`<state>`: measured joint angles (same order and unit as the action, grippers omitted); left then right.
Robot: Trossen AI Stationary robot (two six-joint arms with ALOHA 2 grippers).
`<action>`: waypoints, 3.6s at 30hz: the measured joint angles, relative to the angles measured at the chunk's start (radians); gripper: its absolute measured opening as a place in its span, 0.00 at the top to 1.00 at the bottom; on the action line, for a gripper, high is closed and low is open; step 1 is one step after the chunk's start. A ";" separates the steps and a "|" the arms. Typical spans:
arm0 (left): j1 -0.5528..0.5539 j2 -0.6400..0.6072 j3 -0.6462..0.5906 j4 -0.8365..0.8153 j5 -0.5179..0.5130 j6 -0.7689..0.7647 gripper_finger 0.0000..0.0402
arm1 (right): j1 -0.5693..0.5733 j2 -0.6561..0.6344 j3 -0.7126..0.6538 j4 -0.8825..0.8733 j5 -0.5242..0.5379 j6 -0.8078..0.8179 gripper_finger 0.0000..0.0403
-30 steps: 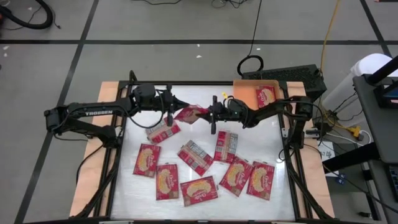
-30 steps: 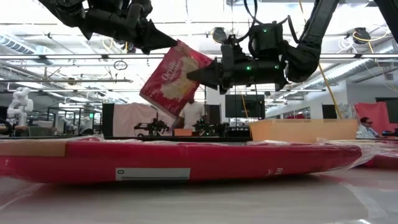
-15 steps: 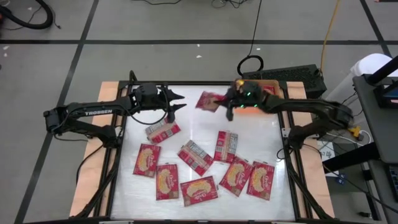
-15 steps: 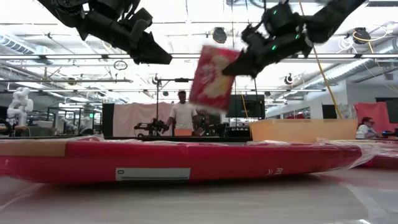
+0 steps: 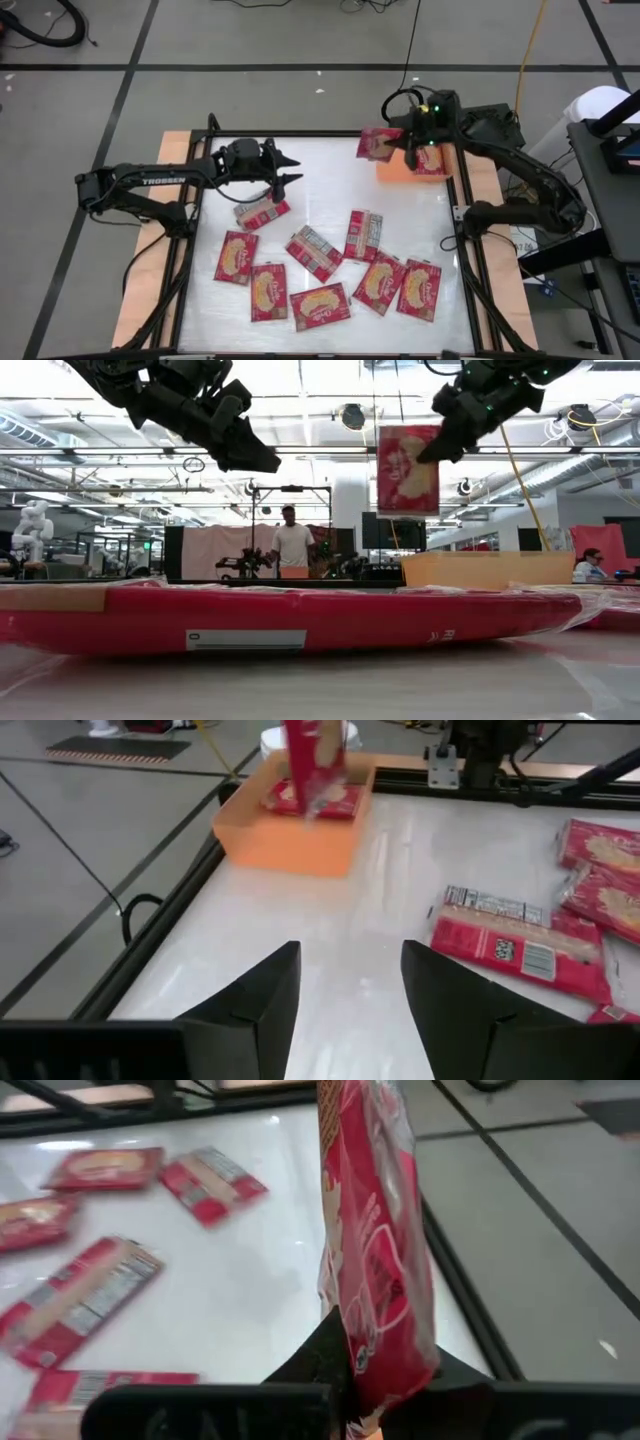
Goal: Sort popcorn bags into baskets
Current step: Put the red popcorn bag into the orange bin
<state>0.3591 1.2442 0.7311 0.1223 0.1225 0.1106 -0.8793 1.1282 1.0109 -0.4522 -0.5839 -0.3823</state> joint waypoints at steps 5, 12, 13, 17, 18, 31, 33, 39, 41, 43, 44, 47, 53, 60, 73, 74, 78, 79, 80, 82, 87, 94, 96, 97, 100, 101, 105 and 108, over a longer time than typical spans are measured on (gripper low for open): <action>-0.028 0.000 0.000 0.008 0.001 0.007 0.60 | -0.127 0.010 0.001 -0.037 0.008 -0.011 0.97; -0.057 0.000 0.000 0.010 0.002 0.009 0.62 | -0.244 0.067 0.002 -0.115 0.033 -0.066 0.97; -0.059 0.000 0.000 0.011 0.003 0.011 0.62 | -0.252 0.081 0.002 -0.129 0.031 -0.077 0.97; -0.060 0.000 0.000 0.014 0.003 0.011 0.62 | -0.263 0.147 0.002 -0.172 0.030 -0.116 0.97; -0.060 0.000 0.000 0.014 0.003 0.011 0.62 | -0.263 0.164 0.002 -0.181 0.029 -0.125 0.97; -0.060 0.000 0.000 0.013 0.003 0.012 0.62 | -0.307 0.330 0.002 -0.214 -0.121 -0.056 0.95; -0.060 0.000 0.000 0.013 0.003 0.011 0.62 | -0.307 0.347 0.002 -0.215 -0.121 -0.062 0.94; -0.060 0.000 -0.001 0.013 0.002 0.012 0.62 | -0.305 0.379 0.002 -0.210 -0.119 -0.079 0.87; -0.060 0.000 -0.001 0.013 0.002 0.012 0.62 | -0.304 0.379 0.002 -0.208 -0.089 -0.083 0.84; -0.060 0.000 -0.001 0.013 0.002 0.015 0.62 | -0.304 0.379 0.002 -0.202 -0.036 -0.083 0.81; -0.060 0.000 -0.001 0.013 0.002 0.018 0.62 | -0.304 0.379 0.002 -0.201 -0.013 -0.083 0.80; -0.060 0.000 -0.001 0.013 0.000 0.018 0.62 | -0.303 0.379 0.002 -0.198 0.033 -0.082 0.75; -0.059 0.000 -0.001 0.013 0.000 0.018 0.62 | -0.289 0.379 0.002 -0.136 0.090 -0.032 0.64; -0.059 0.000 -0.001 0.013 0.000 0.018 0.62 | -0.222 0.379 0.002 -0.071 0.233 -0.019 0.54; -0.060 0.000 -0.001 0.002 0.000 0.034 0.62 | -0.136 0.379 0.001 -0.009 0.537 0.040 0.51; -0.059 0.000 -0.001 0.002 0.001 0.034 0.62 | -0.129 0.379 0.001 -0.010 0.555 0.063 0.51; -0.059 0.000 -0.001 0.001 0.001 0.041 0.62 | -0.096 0.379 0.001 -0.022 0.653 0.172 0.53; -0.059 0.000 -0.001 0.001 0.001 0.041 0.62 | -0.087 0.379 0.001 -0.022 0.682 0.184 0.54; -0.059 0.000 -0.001 0.001 0.001 0.043 0.62 | -0.079 0.379 0.001 -0.021 0.709 0.187 0.54; -0.057 0.000 -0.001 0.001 0.003 0.048 0.62 | -0.064 0.379 0.001 -0.015 0.741 0.187 0.54; -0.049 0.000 -0.001 0.001 0.004 0.051 0.62 | -0.040 0.379 0.001 -0.011 0.715 0.237 0.55; -0.045 0.000 -0.001 -0.003 0.004 0.047 0.62 | -0.027 0.379 -0.055 0.013 0.679 0.322 0.58; -0.045 0.000 -0.001 -0.023 0.003 0.045 0.62 | -0.025 0.379 -0.088 0.041 0.683 0.347 0.60; -0.045 0.000 -0.001 -0.037 -0.006 0.044 0.62 | -0.024 0.379 -0.104 0.051 0.683 0.355 0.61; -0.045 0.000 -0.001 -0.091 -0.049 0.037 0.62 | -0.018 0.379 -0.145 0.090 0.683 0.360 0.62; -0.045 0.000 -0.001 -0.113 -0.067 0.034 0.62 | -0.013 0.379 -0.154 0.106 0.683 0.364 0.63; -0.045 0.000 -0.001 -0.200 -0.145 -0.009 0.62 | 0.020 0.349 -0.165 0.135 0.684 0.418 0.63; -0.045 -0.001 -0.022 -0.248 -0.186 -0.063 0.62 | 0.070 0.290 -0.174 0.152 0.688 0.516 0.63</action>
<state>0.3145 1.2434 0.7093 -0.1255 -0.0632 0.0478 -0.8093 1.4181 0.8367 -0.3000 0.1042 0.1335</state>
